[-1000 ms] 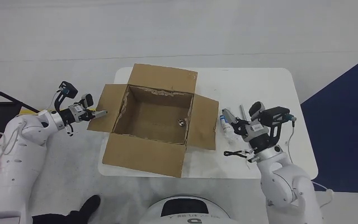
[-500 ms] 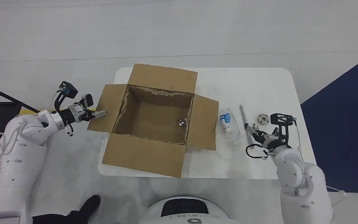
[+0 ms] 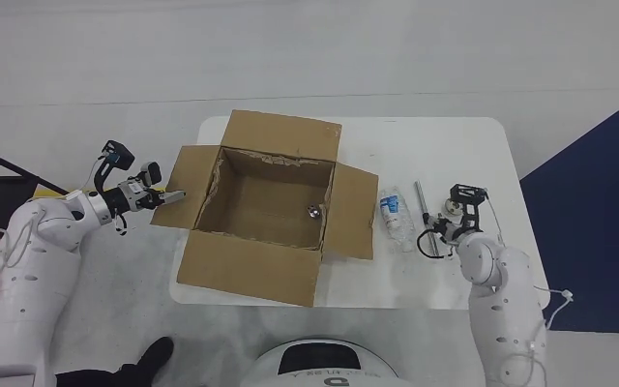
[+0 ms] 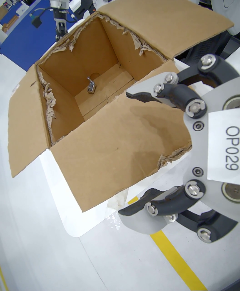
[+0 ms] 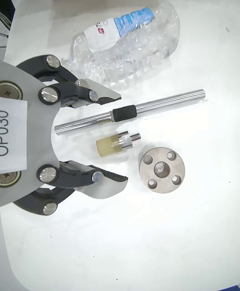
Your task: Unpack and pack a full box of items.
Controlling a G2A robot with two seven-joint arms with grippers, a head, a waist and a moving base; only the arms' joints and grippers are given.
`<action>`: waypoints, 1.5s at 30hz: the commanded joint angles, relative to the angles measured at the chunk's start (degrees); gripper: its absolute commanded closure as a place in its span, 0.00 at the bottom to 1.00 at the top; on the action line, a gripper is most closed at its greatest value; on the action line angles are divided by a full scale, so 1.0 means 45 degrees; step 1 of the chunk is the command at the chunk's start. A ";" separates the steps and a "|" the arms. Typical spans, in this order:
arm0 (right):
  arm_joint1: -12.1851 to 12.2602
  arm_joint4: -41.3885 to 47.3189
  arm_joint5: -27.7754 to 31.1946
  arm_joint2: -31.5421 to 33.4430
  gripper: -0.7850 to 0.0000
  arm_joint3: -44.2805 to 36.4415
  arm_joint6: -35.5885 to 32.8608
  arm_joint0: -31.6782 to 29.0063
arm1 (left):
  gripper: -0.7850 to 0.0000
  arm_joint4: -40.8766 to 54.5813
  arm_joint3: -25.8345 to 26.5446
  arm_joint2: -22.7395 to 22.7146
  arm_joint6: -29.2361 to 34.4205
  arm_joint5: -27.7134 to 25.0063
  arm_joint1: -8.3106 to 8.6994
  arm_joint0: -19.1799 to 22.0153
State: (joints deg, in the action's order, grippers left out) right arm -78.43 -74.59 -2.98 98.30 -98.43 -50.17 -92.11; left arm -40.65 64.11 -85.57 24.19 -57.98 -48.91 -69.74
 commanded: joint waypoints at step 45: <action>0.0295 0.3612 0.5689 -0.0442 1.00 -0.6150 0.4118 -0.3758 | 0.00 0.0000 0.0001 0.0000 0.0001 0.0000 0.0000 0.0000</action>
State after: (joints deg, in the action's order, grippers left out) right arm -77.20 -57.81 20.31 97.76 -125.17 -31.53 -109.38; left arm -40.65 64.11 -85.57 24.19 -57.98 -48.91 -69.74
